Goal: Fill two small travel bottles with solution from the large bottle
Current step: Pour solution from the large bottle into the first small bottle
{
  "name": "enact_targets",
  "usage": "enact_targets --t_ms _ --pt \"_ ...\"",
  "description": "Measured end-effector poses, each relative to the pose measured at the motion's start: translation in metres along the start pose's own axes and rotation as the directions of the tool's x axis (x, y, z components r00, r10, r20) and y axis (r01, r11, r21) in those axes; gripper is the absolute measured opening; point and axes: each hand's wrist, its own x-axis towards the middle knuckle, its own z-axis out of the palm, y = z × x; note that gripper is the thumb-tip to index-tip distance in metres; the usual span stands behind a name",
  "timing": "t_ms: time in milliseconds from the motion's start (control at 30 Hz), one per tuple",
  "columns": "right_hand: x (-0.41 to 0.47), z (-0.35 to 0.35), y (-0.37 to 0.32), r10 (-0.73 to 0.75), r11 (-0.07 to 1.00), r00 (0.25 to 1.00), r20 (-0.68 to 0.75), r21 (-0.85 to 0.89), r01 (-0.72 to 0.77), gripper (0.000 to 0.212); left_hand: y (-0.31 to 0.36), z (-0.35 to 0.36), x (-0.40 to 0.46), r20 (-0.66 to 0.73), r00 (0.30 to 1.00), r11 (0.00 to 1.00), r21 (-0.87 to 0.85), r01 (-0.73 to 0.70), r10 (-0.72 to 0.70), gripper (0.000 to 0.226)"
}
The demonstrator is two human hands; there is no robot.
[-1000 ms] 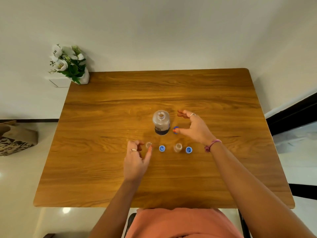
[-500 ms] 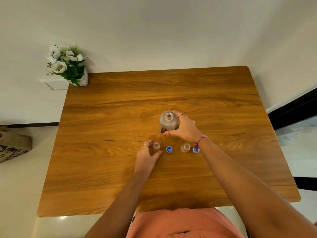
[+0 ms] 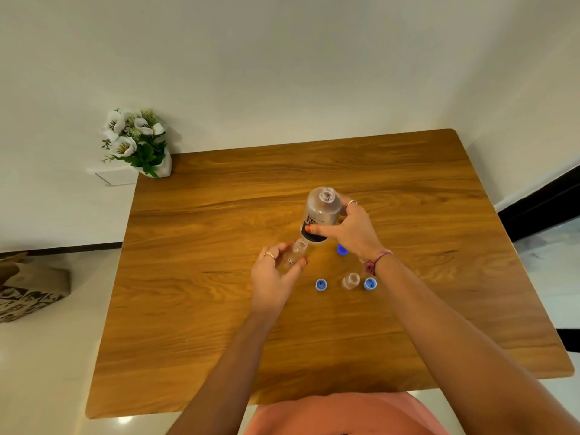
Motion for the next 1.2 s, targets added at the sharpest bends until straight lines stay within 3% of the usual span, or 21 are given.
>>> enact_targets --t_ms 200,533,867,1200 --pt "0.004 -0.020 -0.034 -0.060 0.997 0.996 -0.059 0.043 0.063 0.078 0.047 -0.013 0.011 -0.091 0.990 0.985 -0.129 -0.118 0.106 0.041" --pt "0.002 -0.053 -0.084 -0.273 0.959 0.956 -0.109 -0.110 0.262 0.073 0.123 -0.033 0.014 -0.165 0.972 0.963 -0.181 -0.198 0.169 0.042" --pt "-0.001 -0.094 -0.152 -0.561 0.806 0.818 -0.125 -0.308 0.505 0.077 0.178 -0.064 0.007 -0.213 0.943 0.938 -0.185 -0.294 0.254 0.046" --pt "-0.009 -0.122 -0.197 -0.674 0.628 0.733 -0.096 -0.596 0.500 0.073 0.211 -0.072 -0.001 -0.241 0.937 0.915 -0.256 -0.313 0.253 0.047"
